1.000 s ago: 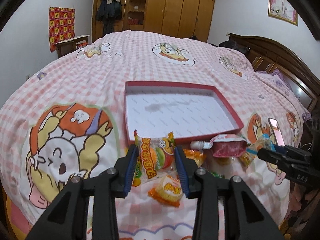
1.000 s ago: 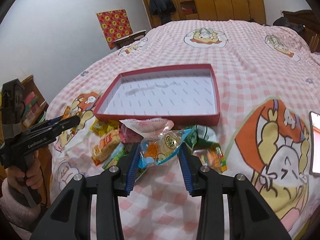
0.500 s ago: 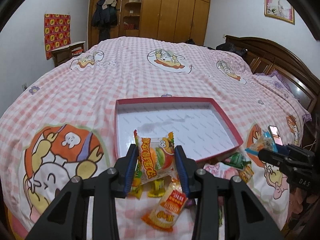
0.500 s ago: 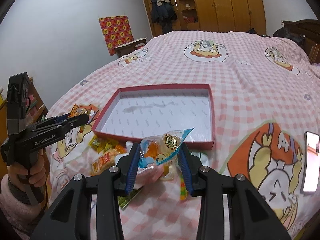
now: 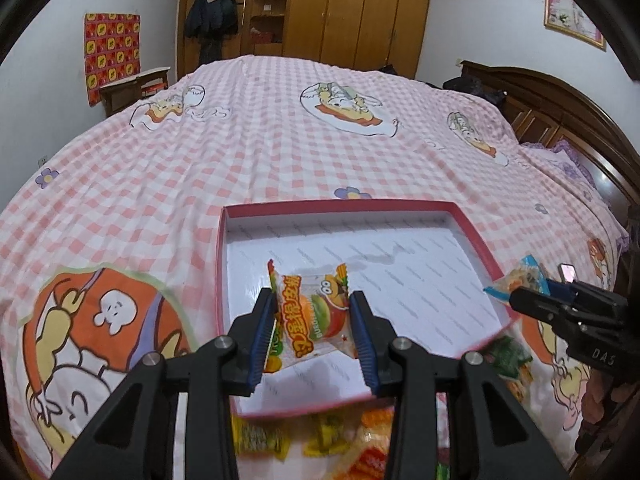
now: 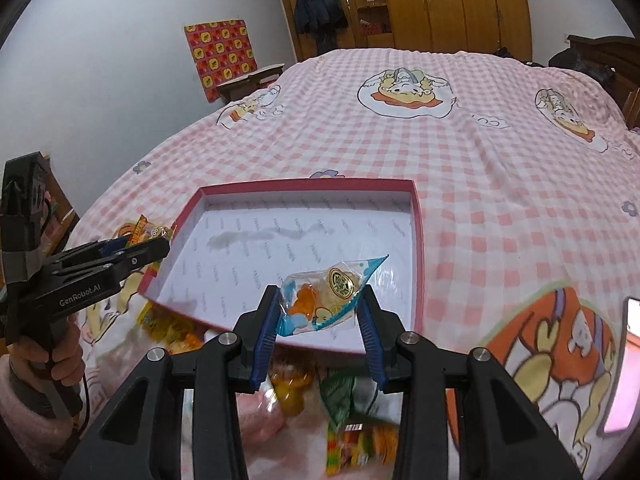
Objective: Organize snacks
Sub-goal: 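Carry both packs into the red-rimmed box and open both tools to release them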
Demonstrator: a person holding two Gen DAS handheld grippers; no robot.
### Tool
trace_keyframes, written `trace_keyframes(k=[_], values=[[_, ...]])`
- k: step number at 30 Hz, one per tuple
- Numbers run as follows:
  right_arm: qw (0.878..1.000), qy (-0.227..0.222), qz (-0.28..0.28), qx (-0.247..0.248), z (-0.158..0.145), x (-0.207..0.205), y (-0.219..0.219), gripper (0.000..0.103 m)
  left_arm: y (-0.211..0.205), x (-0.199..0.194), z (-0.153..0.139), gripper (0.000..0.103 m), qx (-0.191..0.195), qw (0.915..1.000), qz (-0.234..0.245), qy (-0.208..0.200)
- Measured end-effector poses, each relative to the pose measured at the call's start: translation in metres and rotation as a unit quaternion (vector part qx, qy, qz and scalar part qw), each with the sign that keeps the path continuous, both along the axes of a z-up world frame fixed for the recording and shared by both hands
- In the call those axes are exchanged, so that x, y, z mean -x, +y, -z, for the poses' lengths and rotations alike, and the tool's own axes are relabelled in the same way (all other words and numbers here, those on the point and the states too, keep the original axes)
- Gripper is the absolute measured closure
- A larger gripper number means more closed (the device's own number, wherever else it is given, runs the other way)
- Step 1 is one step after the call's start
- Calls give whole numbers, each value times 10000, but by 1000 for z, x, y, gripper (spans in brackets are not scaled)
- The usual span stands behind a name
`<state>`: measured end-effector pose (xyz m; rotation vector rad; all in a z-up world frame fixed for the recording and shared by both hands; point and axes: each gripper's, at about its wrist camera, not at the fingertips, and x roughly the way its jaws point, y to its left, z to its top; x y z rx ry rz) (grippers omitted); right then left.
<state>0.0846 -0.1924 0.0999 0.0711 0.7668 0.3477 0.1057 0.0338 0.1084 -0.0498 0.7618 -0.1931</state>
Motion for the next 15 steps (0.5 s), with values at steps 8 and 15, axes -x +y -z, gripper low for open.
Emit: trace_keyframes(k=[8,15], values=[[9998,185,94,-63,15,-35,4,63,-6,-45,18,64,-147,9997,-22,196],[9997,188,181,-27,24,-58,4,63,-11,-71,29,63,-143,9993,-86,319]])
